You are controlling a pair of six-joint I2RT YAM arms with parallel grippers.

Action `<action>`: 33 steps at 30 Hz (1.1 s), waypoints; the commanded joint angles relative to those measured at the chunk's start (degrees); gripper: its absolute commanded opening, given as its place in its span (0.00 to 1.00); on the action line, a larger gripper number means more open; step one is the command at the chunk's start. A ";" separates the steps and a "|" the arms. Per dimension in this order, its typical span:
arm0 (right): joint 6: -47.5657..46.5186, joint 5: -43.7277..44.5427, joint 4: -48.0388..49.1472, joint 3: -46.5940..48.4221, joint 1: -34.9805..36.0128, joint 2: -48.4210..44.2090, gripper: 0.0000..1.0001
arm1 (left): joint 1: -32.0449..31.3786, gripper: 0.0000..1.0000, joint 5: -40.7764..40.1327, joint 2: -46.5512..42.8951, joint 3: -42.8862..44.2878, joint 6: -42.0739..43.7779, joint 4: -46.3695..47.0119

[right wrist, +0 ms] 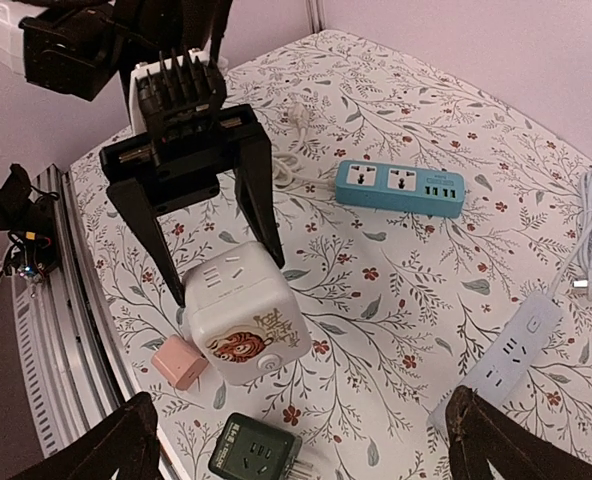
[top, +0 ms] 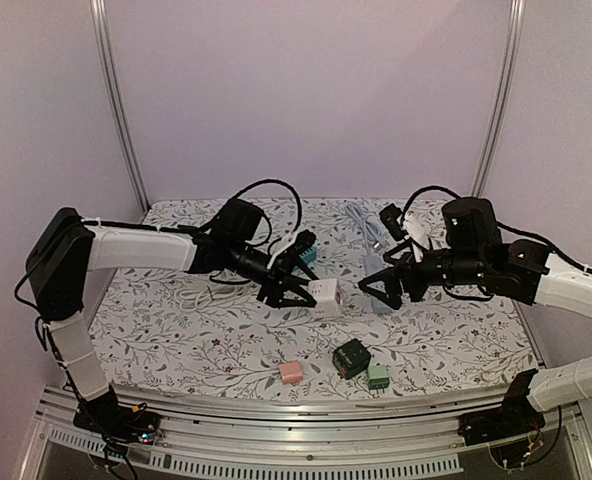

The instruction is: Insert the plug

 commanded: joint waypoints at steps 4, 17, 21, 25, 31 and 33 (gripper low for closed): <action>-7.38 -5.17 3.19 0.51 1.73 1.63 0.99 | 2.33 0.37 10.74 -4.93 -3.64 -8.05 10.00; -10.98 -4.34 3.12 5.29 6.61 8.19 0.99 | 3.74 0.37 16.42 -5.16 -5.88 -17.06 20.32; -10.35 -4.34 3.79 6.98 6.93 10.68 0.99 | 3.74 0.37 16.73 -4.77 -5.92 -17.81 21.46; -8.87 -4.26 5.56 7.52 6.89 12.35 0.99 | 3.83 0.37 16.75 -4.68 -6.03 -17.75 21.62; -6.83 -5.96 6.36 9.28 6.93 15.37 0.99 | 4.09 0.37 17.06 -4.55 -6.35 -17.72 21.91; -6.42 -6.60 6.37 9.76 6.88 16.08 0.97 | 4.17 0.37 17.11 -4.57 -6.35 -17.72 21.92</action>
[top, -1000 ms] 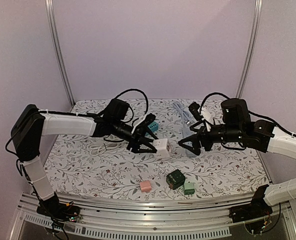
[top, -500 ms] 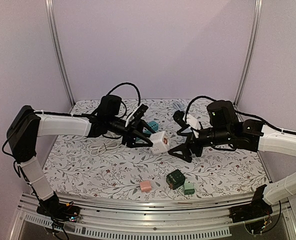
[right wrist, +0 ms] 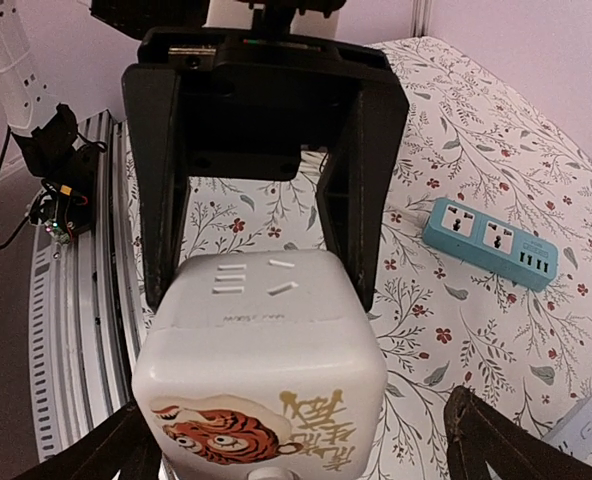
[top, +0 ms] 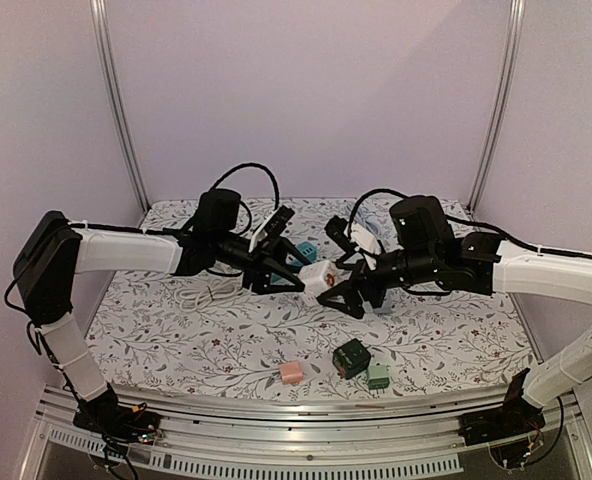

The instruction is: Insert the plug

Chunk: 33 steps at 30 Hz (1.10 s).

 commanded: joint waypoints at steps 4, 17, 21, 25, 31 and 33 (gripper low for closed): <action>2.05 -2.96 1.19 2.41 0.42 2.67 0.92 | 1.21 0.37 1.61 -0.08 -0.62 -0.63 2.19; 2.25 -5.55 1.18 3.61 0.39 4.27 0.85 | 1.41 0.37 2.24 0.76 -0.15 -1.40 3.09; 2.51 -5.99 1.24 4.03 0.44 4.56 0.85 | 1.41 0.37 2.24 1.33 0.11 -1.64 3.22; 2.82 -6.68 1.36 4.44 0.38 4.72 0.81 | 1.41 0.37 2.40 1.63 0.05 -2.16 4.00; 2.97 -7.35 1.30 4.59 0.38 5.73 0.63 | 1.41 0.37 2.63 2.01 -0.14 -2.72 5.72; 3.11 -7.63 1.10 4.66 0.45 6.20 0.48 | 1.41 0.37 2.58 2.12 -0.12 -2.72 5.76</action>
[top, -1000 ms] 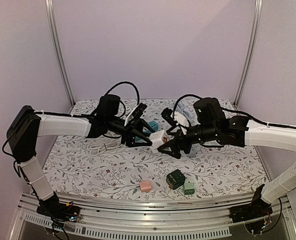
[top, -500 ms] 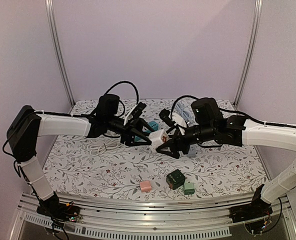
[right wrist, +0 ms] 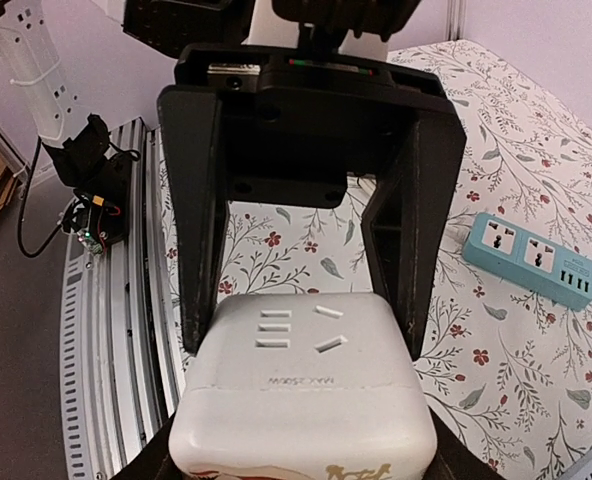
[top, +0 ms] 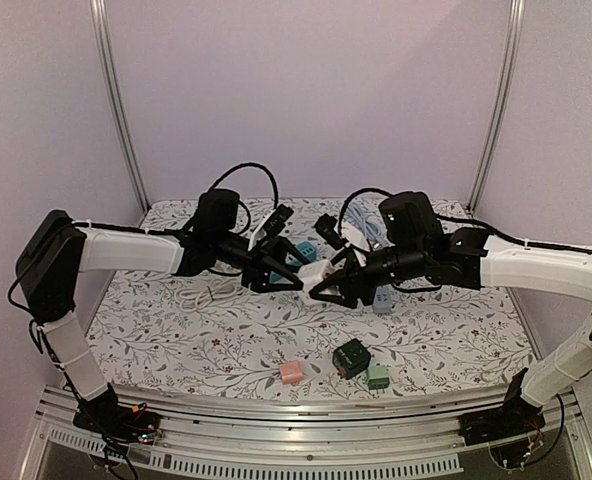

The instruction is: Insert the plug

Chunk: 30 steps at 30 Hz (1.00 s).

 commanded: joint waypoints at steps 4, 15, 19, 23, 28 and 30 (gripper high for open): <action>0.74 -0.71 -0.61 1.29 0.50 2.31 0.24 | 0.82 0.45 0.63 1.16 -0.16 -0.36 3.05; 4.70 14.82 -2.90 -1.39 0.49 -1.70 0.00 | 2.68 0.99 -10.58 -2.23 -2.36 -4.67 3.87; 6.51 22.71 -4.53 -3.53 0.39 -5.39 0.00 | 4.32 0.99 -23.64 -2.82 -1.88 -6.72 1.22; 7.55 27.42 -5.42 -5.57 -0.61 -9.39 0.00 | 6.67 0.99 -37.78 -2.86 0.16 -7.66 -5.41; 9.07 28.59 -5.40 -8.28 -2.37 -11.98 0.00 | 7.23 0.98 -53.48 -0.15 5.81 -4.44 -17.63; 8.98 29.19 -5.16 -9.39 -2.30 -12.83 0.00 | 7.23 0.98 -57.08 1.74 7.92 -2.91 -20.93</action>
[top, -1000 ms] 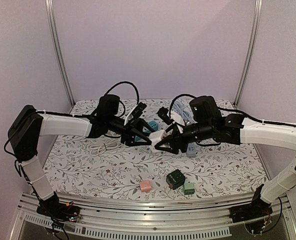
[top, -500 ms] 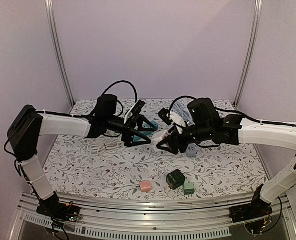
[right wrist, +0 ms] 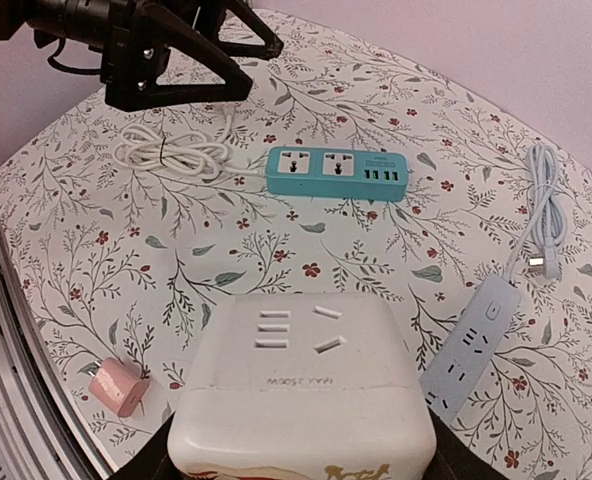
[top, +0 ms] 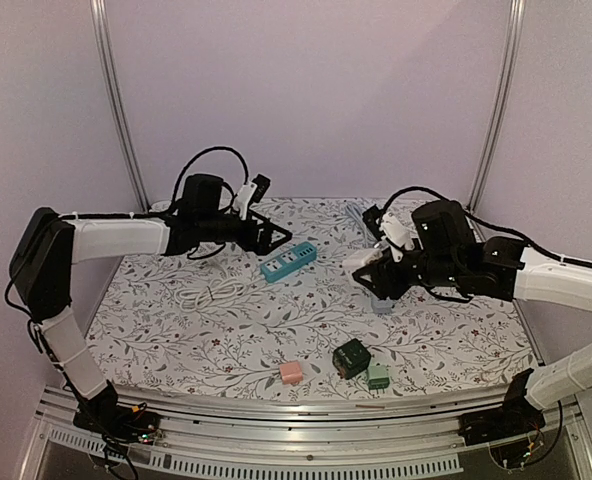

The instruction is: Insert the plug

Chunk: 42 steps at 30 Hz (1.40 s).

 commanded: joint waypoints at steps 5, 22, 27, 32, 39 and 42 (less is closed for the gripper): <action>1.13 2.81 0.46 -4.10 -0.42 -2.70 0.00 | 0.17 0.98 -15.86 9.82 12.23 7.32 -20.04; 3.38 -0.33 0.65 -9.36 -0.43 -9.98 0.00 | -2.18 0.91 -22.68 29.84 34.12 6.85 -38.55; 3.74 -0.95 0.71 -9.65 -0.41 -11.03 0.00 | -3.08 0.83 -23.62 31.70 36.04 6.91 -40.64; 3.91 -1.00 0.69 -9.73 -0.41 -11.01 0.00 | -4.27 0.76 -24.10 32.46 37.27 7.58 -42.45; 3.94 -0.79 0.46 -9.91 -0.45 -11.70 0.00 | -5.85 0.47 -25.24 32.62 37.54 8.29 -43.13; 4.02 -0.72 0.28 -9.91 -0.42 -11.88 0.00 | -6.64 0.43 -25.42 32.35 37.24 8.65 -43.08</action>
